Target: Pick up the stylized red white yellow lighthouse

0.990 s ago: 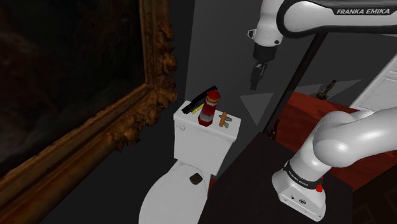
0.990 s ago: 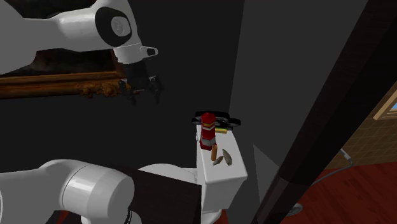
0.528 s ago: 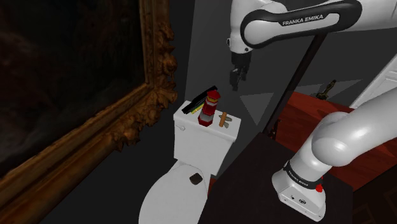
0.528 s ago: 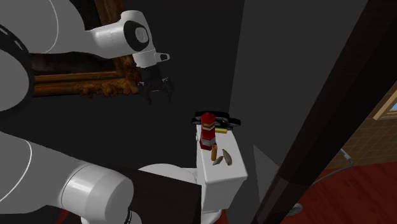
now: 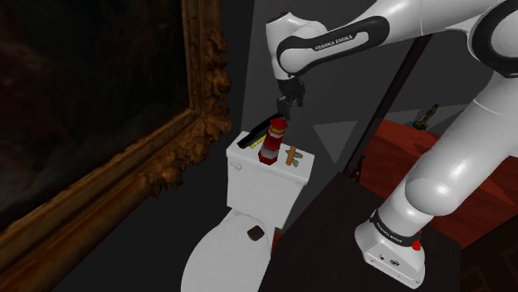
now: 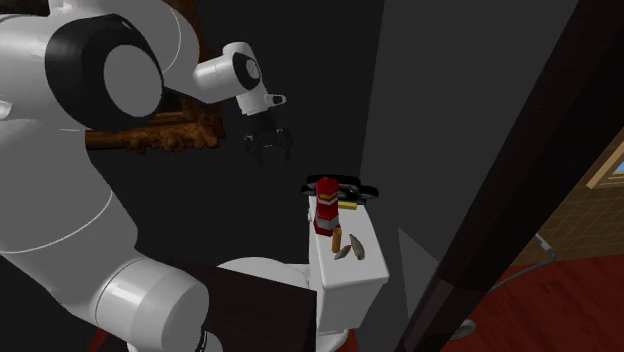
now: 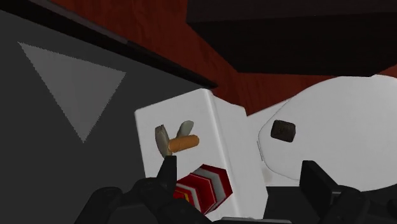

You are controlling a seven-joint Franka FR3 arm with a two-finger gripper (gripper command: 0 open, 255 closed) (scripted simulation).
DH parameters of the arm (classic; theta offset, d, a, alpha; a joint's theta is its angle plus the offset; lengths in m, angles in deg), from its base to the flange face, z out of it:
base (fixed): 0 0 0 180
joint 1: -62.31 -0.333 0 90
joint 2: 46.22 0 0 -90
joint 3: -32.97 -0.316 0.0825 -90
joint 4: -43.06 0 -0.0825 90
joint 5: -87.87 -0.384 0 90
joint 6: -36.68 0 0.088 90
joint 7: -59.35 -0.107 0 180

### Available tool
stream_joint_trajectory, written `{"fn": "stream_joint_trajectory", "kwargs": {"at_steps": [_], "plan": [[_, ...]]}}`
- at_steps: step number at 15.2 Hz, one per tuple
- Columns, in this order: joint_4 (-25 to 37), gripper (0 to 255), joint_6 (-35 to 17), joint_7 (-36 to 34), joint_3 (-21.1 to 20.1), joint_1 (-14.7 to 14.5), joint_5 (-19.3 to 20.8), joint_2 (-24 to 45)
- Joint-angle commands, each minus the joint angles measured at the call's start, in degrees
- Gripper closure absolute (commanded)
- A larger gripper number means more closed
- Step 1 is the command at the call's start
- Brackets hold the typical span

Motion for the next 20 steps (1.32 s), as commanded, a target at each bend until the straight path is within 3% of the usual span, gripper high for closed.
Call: {"fn": "stream_joint_trajectory", "kwargs": {"at_steps": [1, 10, 18, 20], "plan": [[4.0, 0, 0.2, -1.8, 0.3, 0.4, 2.2, 5.5], [26.4, 0, 6.0, -7.1, 3.5, -0.1, 9.6, 28.9], [55.4, 0, 15.6, -6.1, 8.0, -0.8, 12.8, 52.0], [55.1, 0, 14.7, -6.5, 8.0, -0.8, 12.8, 52.7]]}}
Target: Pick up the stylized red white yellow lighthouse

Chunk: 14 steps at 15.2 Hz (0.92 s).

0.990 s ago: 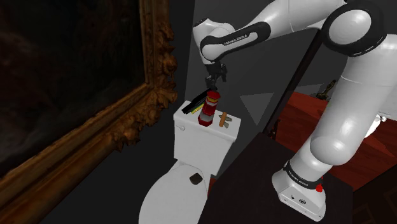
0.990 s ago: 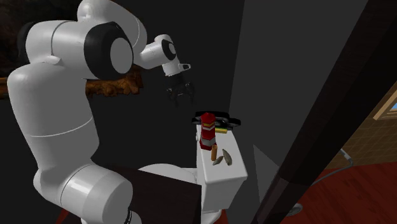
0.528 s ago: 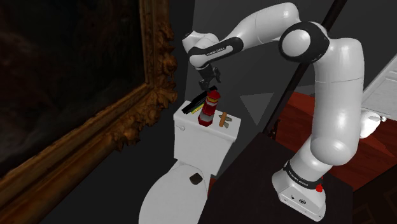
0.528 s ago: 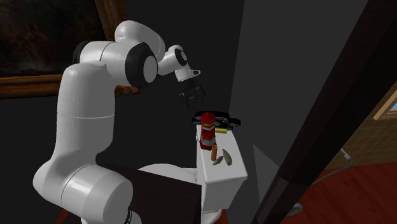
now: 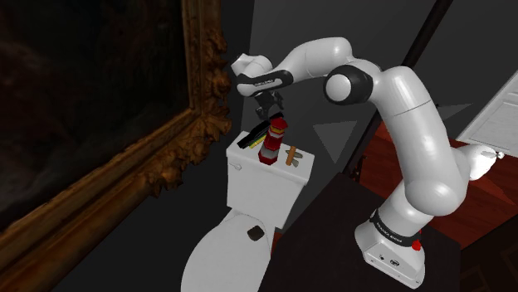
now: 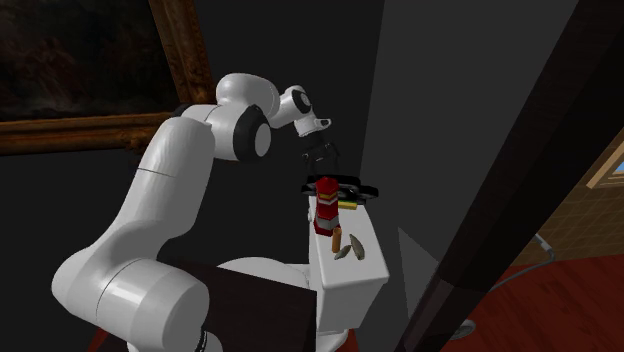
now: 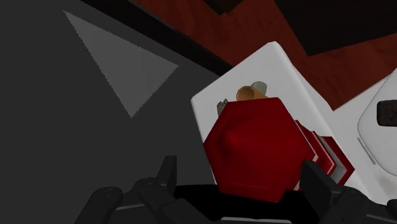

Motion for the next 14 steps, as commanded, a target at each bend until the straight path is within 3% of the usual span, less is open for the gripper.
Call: {"fn": "stream_joint_trajectory", "kwargs": {"at_steps": [1, 7, 8, 14], "plan": [[0.7, 0, -0.5, -0.5, 0.1, 0.0, 0.1, 1.4], [0.4, 0, -2.3, -1.5, 0.1, 0.1, 0.1, 3.2], [0.4, 255, -2.3, -1.6, 0.1, 0.1, 0.1, 3.3], [0.1, 255, -2.5, -1.7, 0.1, 0.1, 0.1, 3.1]]}}
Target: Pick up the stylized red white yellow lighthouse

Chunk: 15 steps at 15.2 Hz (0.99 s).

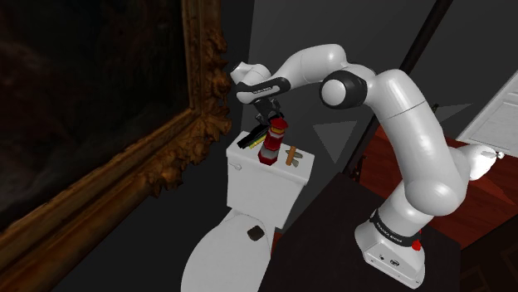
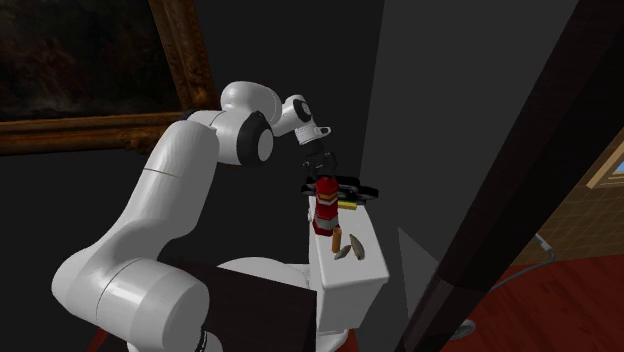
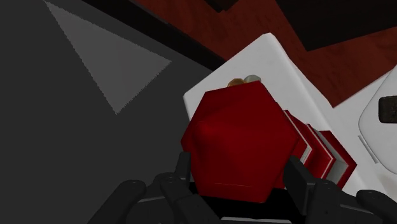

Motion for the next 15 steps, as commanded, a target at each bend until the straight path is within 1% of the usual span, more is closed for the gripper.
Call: {"fn": "stream_joint_trajectory", "kwargs": {"at_steps": [1, 3, 15], "plan": [[-0.1, 255, 0.0, 0.0, 0.0, 0.0, -0.1, 0.1], [0.1, 255, 0.1, 0.1, 0.0, 0.1, -0.1, 0.2], [1.8, 255, 5.2, 3.0, 0.1, -0.3, -0.1, -4.0]]}}
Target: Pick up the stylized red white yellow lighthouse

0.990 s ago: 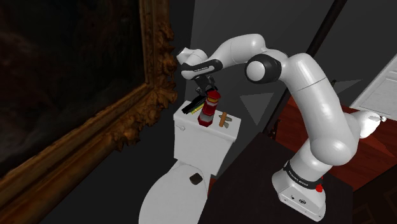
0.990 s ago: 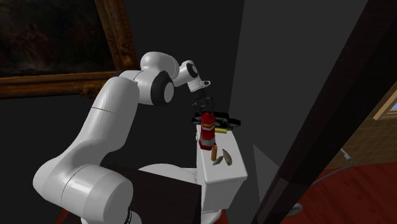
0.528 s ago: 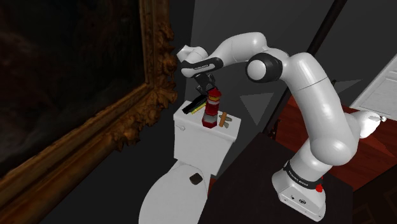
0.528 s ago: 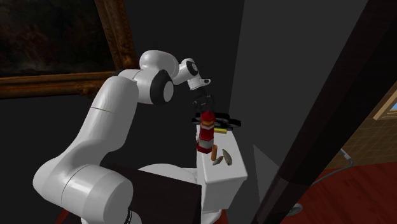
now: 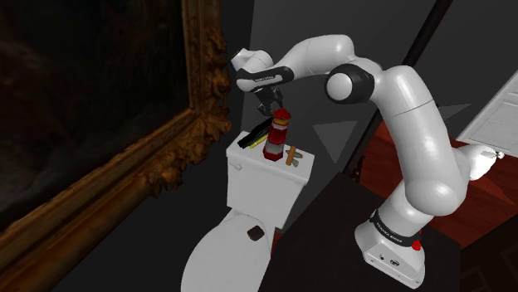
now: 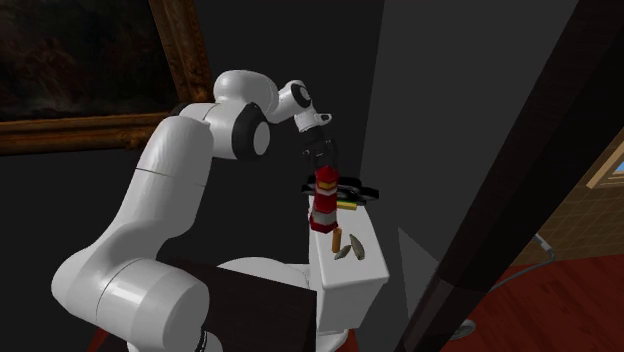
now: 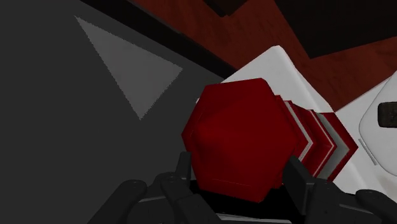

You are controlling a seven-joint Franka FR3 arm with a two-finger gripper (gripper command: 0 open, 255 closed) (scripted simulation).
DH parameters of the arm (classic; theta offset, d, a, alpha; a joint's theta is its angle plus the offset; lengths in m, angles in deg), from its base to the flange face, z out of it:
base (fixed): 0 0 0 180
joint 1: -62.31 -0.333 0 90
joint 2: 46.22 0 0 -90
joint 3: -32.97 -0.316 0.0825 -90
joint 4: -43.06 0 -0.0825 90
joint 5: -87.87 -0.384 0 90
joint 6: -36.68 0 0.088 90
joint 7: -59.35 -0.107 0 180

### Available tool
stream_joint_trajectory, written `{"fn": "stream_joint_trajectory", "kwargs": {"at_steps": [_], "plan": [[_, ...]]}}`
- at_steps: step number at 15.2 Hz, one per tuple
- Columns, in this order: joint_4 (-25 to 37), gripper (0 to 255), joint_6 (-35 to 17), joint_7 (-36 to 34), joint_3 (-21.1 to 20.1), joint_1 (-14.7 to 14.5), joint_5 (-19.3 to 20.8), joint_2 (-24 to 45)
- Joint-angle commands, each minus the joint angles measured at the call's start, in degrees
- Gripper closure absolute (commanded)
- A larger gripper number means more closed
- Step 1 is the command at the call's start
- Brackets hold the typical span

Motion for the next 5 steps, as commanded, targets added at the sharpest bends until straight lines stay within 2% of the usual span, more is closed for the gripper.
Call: {"fn": "stream_joint_trajectory", "kwargs": {"at_steps": [1, 5], "plan": [[0.9, 255, 1.1, 0.6, 0.1, -0.1, 0.0, -0.5], [1.5, 255, 2.1, 1.2, 0.1, -0.2, 0.0, -1.0]]}}
